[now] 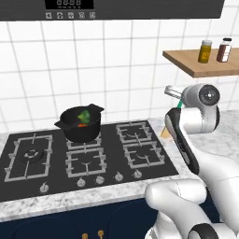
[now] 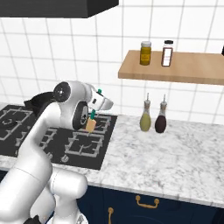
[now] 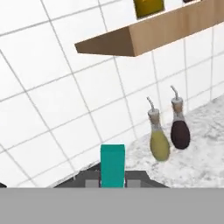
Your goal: Put the squash and broccoli in the pot. Retrieve the spatula and lightly stir the vegetables in the pot.
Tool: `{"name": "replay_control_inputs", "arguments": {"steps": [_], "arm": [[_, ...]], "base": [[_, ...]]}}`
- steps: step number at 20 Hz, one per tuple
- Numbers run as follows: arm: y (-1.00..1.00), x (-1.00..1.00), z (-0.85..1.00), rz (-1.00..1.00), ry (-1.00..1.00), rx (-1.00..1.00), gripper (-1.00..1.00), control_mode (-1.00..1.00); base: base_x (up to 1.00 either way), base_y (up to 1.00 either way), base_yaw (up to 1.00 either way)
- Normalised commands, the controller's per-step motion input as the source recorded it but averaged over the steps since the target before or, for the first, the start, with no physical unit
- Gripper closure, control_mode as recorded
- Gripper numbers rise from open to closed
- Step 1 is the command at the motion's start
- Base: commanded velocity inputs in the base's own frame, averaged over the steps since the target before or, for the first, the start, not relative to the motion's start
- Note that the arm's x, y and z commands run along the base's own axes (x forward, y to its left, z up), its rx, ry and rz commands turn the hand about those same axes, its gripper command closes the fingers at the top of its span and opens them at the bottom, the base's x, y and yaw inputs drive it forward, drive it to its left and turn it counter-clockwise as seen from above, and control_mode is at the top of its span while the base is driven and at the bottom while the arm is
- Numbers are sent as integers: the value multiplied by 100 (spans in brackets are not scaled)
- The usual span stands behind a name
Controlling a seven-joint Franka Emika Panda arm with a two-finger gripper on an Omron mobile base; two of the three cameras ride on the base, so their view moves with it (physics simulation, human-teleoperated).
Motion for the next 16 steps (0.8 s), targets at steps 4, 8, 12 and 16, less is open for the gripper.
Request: {"name": "replay_control_inputs", "arguments": {"steps": [4,8,12,16], "arm": [[55,37,-4,52,-11,-42,100,-100],[54,5,-1,32,-13,-31,100,-100],[15,0,0,4,0,-6,100,100],[0,0,0,0,0,0,100,100]], "base": [[0,0,0],[0,0,0],[-4,55,4],[-18,100,1]]}}
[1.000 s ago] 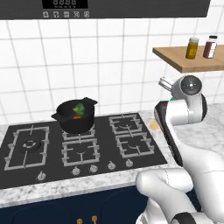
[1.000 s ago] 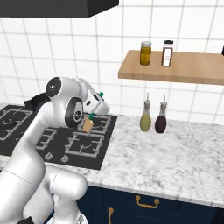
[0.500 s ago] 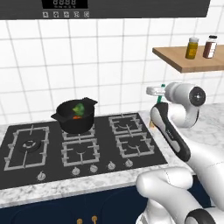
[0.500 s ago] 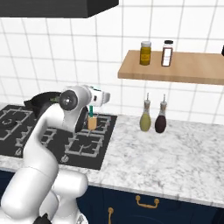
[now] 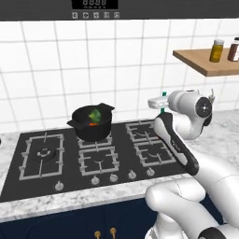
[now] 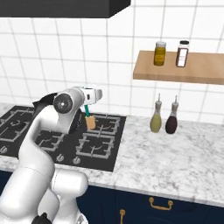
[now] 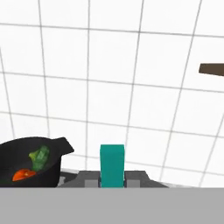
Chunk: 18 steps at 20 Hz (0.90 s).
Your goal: Put the squash and broccoli in the pot. Retrieve the spatula and lightly stir the vegetables in the pot.
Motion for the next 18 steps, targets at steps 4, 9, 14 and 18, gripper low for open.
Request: {"name": "replay_control_inputs", "arguments": {"steps": [4,9,14,18], "arm": [[0,0,0,0,0,0,100,100],[0,0,0,0,0,0,100,100],[0,0,0,0,0,0,100,100],[0,0,0,0,0,0,100,100]], "base": [[-22,100,-2],[-43,100,-13],[2,100,-1],[58,100,0]]}}
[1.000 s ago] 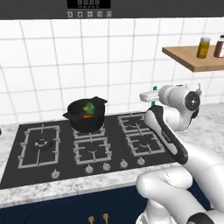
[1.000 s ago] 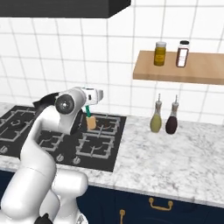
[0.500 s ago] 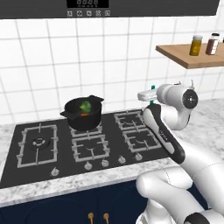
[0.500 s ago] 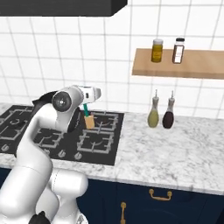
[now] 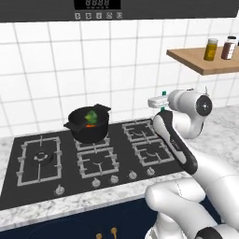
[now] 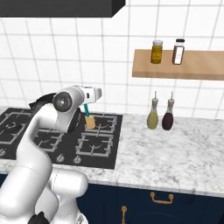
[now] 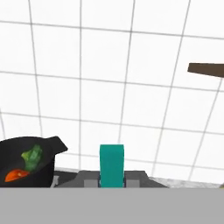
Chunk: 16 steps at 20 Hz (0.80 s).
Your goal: Put the squash and broccoli in the pot. Retrieve the spatula and lightly stir the vegetables in the pot.
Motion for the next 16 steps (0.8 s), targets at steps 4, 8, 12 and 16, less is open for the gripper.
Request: {"name": "replay_control_inputs", "arguments": {"steps": [4,8,12,16], "arm": [[0,0,0,0,0,0,100,100],[46,24,14,9,0,-3,100,-100],[69,81,45,30,0,0,100,-100],[78,76,26,30,0,0,100,-100]], "base": [[91,100,0],[27,50,4],[0,0,0],[0,0,0]]}}
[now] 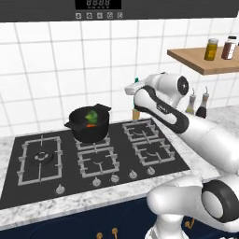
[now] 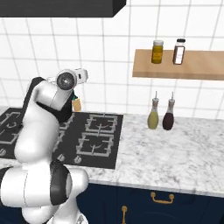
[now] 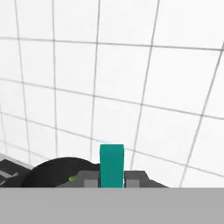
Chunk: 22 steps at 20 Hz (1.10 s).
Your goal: Put the squash and broccoli in the pot. Retrieve the spatula and lightly stir the vegetables in the pot.
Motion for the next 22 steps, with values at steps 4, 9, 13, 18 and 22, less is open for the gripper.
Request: {"name": "replay_control_inputs", "arguments": {"steps": [4,9,13,18,22], "arm": [[100,56,-1,20,0,-3,100,-100],[96,55,-9,11,0,-3,100,-100],[86,48,0,5,0,0,100,-100],[77,81,-27,3,5,-1,100,-100],[74,92,-39,2,7,-2,100,-100]], "base": [[0,0,0],[0,0,0],[0,0,0],[0,0,0],[0,0,0]]}}
